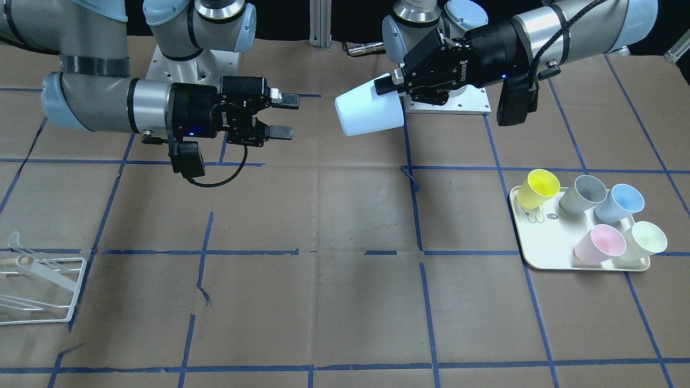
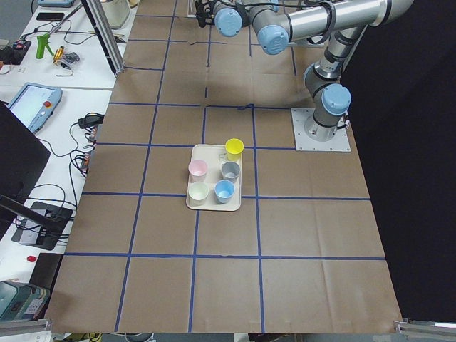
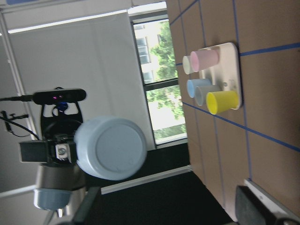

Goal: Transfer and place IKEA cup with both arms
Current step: 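Lower the cup onto the white tray while the right arm retracts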

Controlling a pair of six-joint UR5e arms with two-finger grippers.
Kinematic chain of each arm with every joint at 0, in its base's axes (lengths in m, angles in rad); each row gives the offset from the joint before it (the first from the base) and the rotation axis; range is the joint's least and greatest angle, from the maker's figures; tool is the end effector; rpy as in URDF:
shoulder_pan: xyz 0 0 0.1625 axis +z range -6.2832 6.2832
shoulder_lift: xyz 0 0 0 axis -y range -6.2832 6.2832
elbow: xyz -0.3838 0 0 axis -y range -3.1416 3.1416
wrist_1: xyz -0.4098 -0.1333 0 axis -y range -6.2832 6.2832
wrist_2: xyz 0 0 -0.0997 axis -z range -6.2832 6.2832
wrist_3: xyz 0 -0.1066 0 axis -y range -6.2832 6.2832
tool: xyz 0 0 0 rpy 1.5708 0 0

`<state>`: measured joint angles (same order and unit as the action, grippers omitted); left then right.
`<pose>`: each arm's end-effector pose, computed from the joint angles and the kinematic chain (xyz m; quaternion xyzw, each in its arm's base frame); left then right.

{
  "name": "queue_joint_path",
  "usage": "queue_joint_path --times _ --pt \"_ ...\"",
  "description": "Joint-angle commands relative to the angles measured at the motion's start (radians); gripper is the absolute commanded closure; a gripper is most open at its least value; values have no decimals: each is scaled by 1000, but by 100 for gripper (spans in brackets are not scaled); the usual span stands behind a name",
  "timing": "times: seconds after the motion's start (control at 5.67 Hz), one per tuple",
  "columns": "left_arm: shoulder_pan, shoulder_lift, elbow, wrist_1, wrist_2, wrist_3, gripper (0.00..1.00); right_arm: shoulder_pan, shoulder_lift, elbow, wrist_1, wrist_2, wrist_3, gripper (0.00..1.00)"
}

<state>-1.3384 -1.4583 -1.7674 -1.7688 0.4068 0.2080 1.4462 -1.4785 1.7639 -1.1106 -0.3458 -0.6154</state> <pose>-0.1215 -0.4905 0.4412 0.0874 -0.8261 0.0043 0.5567 0.1725 -0.5027 0.3351 0.0180 0.7901 0.0842 0.6070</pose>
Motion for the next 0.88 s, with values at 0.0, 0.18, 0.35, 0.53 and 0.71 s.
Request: queue_joint_path --times 0.0,0.18,0.35,0.53,0.71 --pt "-1 -8 43 21 368 -7 100 -12 -22 -44 -332 -440 293 0" --pt "-1 -11 43 61 640 -4 99 -4 -51 -96 -354 -581 354 0" --pt "-1 -31 16 157 907 69 100 6 -54 -144 -356 -774 376 0" --pt "1 -62 -1 210 1117 279 100 43 -55 -197 -357 -937 464 0" --pt "4 -115 -13 314 1285 409 100 99 -55 -230 -392 -1079 564 0"
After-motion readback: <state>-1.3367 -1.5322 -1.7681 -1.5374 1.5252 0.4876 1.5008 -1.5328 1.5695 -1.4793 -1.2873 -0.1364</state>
